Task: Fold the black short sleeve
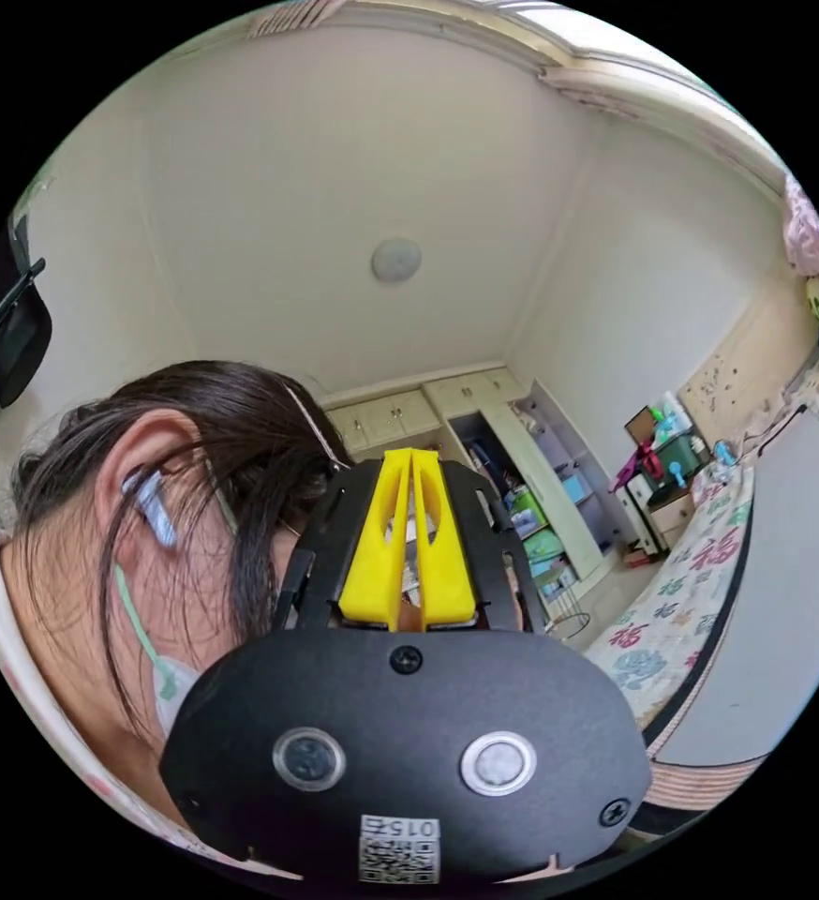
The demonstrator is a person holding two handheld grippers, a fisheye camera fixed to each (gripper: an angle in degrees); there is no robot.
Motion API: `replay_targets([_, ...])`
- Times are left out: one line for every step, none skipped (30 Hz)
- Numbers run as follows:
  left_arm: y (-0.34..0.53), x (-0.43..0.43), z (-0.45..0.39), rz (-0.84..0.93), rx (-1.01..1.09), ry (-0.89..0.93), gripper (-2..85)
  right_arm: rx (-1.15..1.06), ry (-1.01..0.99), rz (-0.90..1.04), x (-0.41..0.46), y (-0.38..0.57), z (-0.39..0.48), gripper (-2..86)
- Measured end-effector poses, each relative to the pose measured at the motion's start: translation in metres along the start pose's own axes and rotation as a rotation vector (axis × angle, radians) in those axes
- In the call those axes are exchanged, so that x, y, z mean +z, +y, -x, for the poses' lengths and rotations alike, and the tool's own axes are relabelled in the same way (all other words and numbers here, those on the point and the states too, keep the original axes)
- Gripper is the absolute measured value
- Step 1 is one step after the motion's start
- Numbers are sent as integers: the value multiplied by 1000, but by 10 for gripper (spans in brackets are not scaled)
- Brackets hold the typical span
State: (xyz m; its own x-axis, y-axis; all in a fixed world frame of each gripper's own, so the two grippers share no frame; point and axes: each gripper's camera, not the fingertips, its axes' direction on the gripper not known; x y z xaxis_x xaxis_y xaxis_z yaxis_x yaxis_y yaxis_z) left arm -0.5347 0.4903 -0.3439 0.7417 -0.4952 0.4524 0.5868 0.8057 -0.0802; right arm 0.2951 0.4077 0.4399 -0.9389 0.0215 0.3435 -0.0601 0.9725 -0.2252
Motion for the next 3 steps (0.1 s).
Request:
replay_targets([4, 21, 20, 43, -68, -44, 140, 13, -32, 48, 7, 2, 7, -6])
replay_targets([6, 42, 39, 81, -133, -72, 147, 25, -66, 92, 14, 3, 13, -6])
replay_targets([5, 53, 46, 98, -155, -87, 151, 31, -83, 109, 16, 4, 16, -6])
